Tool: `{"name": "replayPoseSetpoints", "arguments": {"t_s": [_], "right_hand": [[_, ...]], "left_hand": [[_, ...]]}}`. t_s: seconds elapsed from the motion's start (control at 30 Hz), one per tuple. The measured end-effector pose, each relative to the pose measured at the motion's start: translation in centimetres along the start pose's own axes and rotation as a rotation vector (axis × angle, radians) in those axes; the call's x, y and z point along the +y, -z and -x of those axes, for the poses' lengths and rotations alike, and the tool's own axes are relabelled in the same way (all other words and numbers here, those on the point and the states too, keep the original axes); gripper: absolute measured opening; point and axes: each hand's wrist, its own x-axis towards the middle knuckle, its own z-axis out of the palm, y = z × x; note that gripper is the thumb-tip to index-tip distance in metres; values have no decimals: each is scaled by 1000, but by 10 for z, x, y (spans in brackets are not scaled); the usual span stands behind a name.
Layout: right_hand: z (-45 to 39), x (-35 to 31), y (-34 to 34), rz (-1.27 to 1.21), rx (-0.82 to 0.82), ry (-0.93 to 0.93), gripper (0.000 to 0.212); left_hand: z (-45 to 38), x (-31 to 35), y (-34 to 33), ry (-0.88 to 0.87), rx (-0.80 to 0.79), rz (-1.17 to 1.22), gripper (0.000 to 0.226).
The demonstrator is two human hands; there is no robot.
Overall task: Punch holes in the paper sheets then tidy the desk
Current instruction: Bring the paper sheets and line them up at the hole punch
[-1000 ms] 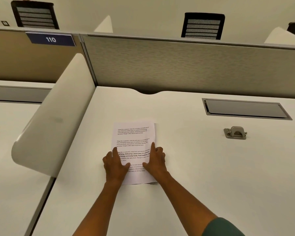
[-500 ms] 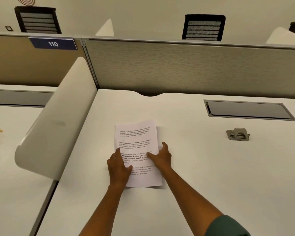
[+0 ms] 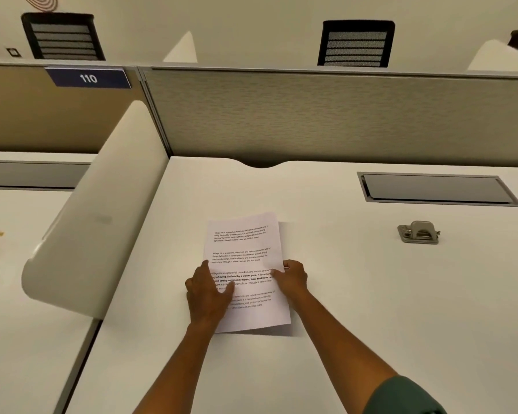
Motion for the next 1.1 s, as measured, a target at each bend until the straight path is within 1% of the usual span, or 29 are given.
{"name": "replayPoseSetpoints", "arguments": {"t_s": [0.1,0.27,0.4,0.5,0.53,0.63,0.7,0.83,1.1], "right_hand": [[-2,4,2,-52,3,-10,28],[-4,8,9,-106,8,2,31],[-9,13,19,-125,0,-8,32],[-11,16,30,-125,-12,-9,34],[-11,17,33,-133,-12,-5,31],[-11,20,51,-153,8,6,19],[-10,23,64,-150,19,6,18],[-8,31,93,-131,62,12,23],[3,61,151,-120,171,-36,23]], "left_hand": [[-6,-3,1,67,15,73,72],[-20,-3,8,156,17,210,67],[-27,4,9,192,-58,363,70],[-30,9,6,273,-136,513,69],[-30,10,3,304,-174,586,64],[-28,11,-5,338,-323,731,25],[-25,14,-12,352,-383,758,13],[-14,37,-29,328,-434,778,9],[11,84,-67,228,-549,702,23]]}}
